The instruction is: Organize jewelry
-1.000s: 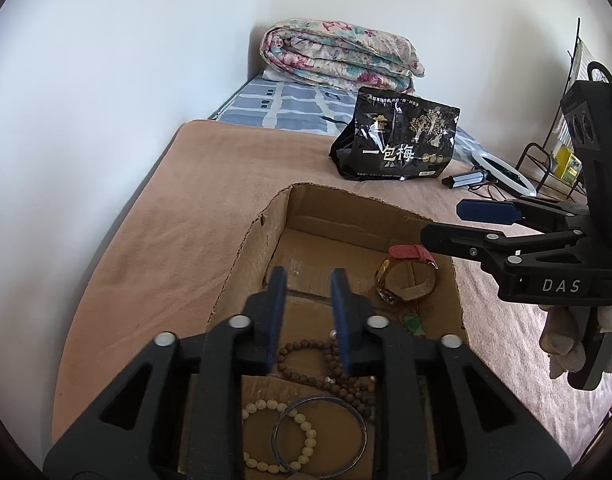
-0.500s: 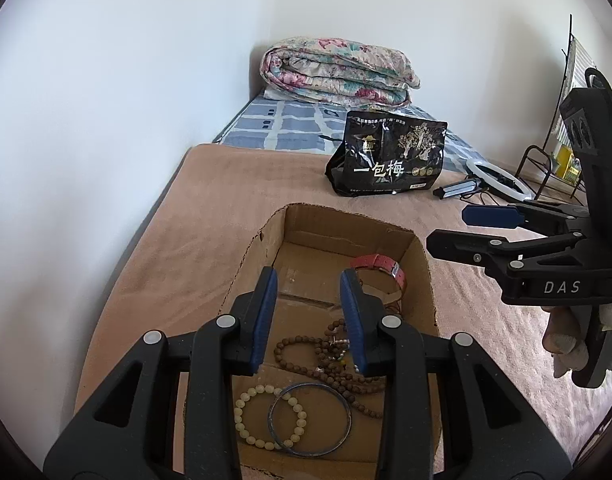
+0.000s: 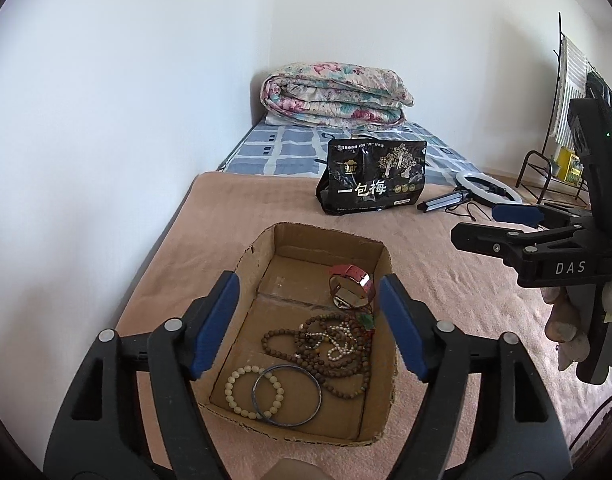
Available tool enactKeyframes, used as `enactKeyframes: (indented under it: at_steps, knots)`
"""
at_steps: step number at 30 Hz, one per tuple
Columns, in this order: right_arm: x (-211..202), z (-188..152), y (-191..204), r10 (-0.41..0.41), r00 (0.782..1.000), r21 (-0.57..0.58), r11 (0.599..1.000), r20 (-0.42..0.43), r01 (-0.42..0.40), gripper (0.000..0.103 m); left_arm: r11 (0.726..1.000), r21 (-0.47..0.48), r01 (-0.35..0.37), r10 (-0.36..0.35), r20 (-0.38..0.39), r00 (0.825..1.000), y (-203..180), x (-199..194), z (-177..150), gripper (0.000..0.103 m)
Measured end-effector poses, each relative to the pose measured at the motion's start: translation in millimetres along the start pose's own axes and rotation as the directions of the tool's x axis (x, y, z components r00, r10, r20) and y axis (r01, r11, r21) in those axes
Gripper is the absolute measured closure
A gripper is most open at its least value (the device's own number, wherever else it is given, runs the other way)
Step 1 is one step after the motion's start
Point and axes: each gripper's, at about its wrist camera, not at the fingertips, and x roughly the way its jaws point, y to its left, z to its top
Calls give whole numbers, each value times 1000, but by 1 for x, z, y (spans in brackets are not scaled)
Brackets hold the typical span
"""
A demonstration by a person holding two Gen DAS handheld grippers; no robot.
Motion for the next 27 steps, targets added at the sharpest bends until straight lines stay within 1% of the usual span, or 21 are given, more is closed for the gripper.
enactKeyframes:
  at_steps: [3,5,7,8,10,14,18,21,24,27]
  knots:
    - [-13,-3,-6,-16,1000,17,1000,17,16,0,1000,9,-3,3,7,1000,-9,-12,-1,23]
    - [-20,-5,-7,-36,999,11,999,20,36,0,1000,14,-9,9,8,1000,-14,-19,-2,19]
    - [-25,-9,-6,-57,998,-6,998,21,57,0,1000,12,-17,17,19,1000,-20,-27,-3,10]
    - [-28,-11,-4,-65,998,-17,998,20,66,0,1000,10,-20,20,26,999,-23,-31,-4,9]
    - [-34,-15,-2,-78,997,-35,996,21,78,0,1000,6,-21,20,36,999,-26,-40,-6,8]
    - [-52,-23,4,-80,996,-59,995,28,82,0,1000,0,-31,31,28,999,-31,-53,-11,8]
    - [-68,-31,10,-76,996,-63,995,35,78,0,999,2,-48,48,36,998,-37,-69,-16,7]
    - [-77,-38,12,-70,997,-54,996,35,72,0,998,-10,-54,55,47,997,-38,-83,-20,1]
    - [-86,-46,16,-68,997,-50,996,37,70,0,998,-20,-66,67,64,996,-39,-97,-22,1]
    - [-94,-50,19,-87,995,-60,994,53,90,0,997,-24,-74,76,70,995,-40,-108,-24,1]
